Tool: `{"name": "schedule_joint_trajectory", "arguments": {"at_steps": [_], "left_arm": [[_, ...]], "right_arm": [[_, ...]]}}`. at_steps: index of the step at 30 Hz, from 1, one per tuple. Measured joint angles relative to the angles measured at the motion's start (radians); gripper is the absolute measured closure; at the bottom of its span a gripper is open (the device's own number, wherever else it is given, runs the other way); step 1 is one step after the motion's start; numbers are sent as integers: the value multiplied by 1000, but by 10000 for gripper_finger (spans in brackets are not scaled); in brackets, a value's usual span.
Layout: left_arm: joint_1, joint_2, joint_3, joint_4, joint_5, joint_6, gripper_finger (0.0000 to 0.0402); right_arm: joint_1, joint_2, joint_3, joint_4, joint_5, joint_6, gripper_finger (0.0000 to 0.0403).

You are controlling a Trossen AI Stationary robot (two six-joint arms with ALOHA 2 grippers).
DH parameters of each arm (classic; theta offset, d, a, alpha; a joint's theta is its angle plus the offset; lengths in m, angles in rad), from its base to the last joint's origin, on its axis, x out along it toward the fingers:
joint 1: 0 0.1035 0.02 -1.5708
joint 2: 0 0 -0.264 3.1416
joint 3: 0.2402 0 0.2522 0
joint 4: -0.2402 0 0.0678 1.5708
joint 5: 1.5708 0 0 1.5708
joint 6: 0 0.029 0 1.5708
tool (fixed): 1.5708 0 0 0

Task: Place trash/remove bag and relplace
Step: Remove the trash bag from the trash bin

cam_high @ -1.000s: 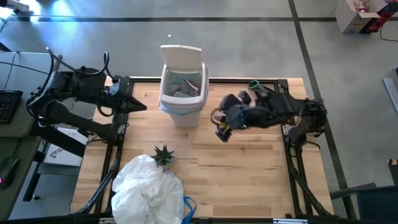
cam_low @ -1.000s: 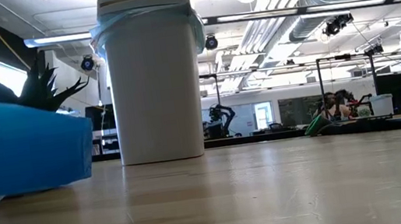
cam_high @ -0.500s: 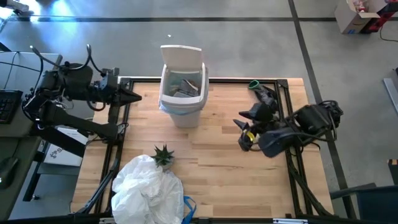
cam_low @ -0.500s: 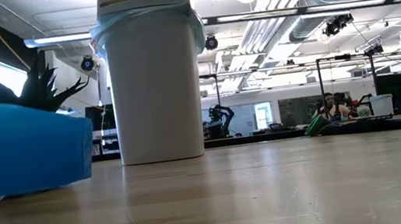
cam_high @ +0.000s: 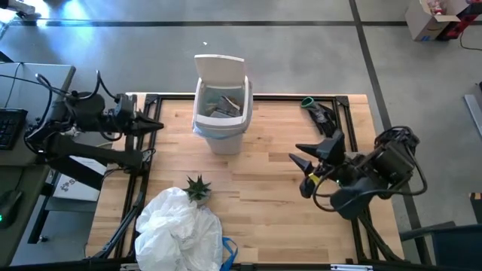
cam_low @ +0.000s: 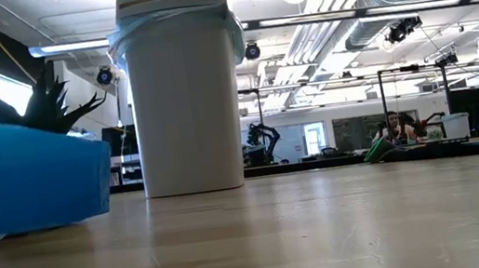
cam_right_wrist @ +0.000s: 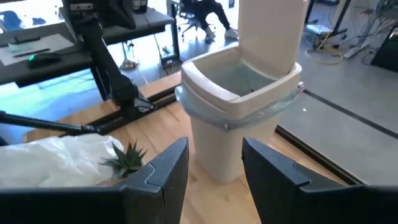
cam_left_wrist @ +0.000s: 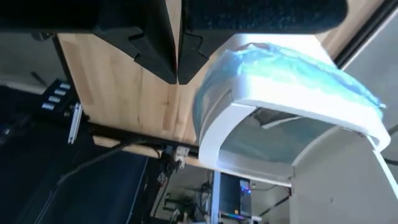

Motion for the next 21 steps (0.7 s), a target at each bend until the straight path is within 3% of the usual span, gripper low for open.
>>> {"name": "schedule_joint_trajectory", "arguments": {"at_steps": [8, 16, 21], "left_arm": [[-6, -35, -79, 109, 21, -46, 402], [-18, -12, -84, 177, 22, 39, 402], [-18, 10, -84, 225, 122, 38, 402]], "right_arm": [[33, 29, 0, 0, -45, 7, 265], [64, 61, 0, 1, -22, -42, 265], [86, 101, 0, 2, -16, -73, 265]]}}
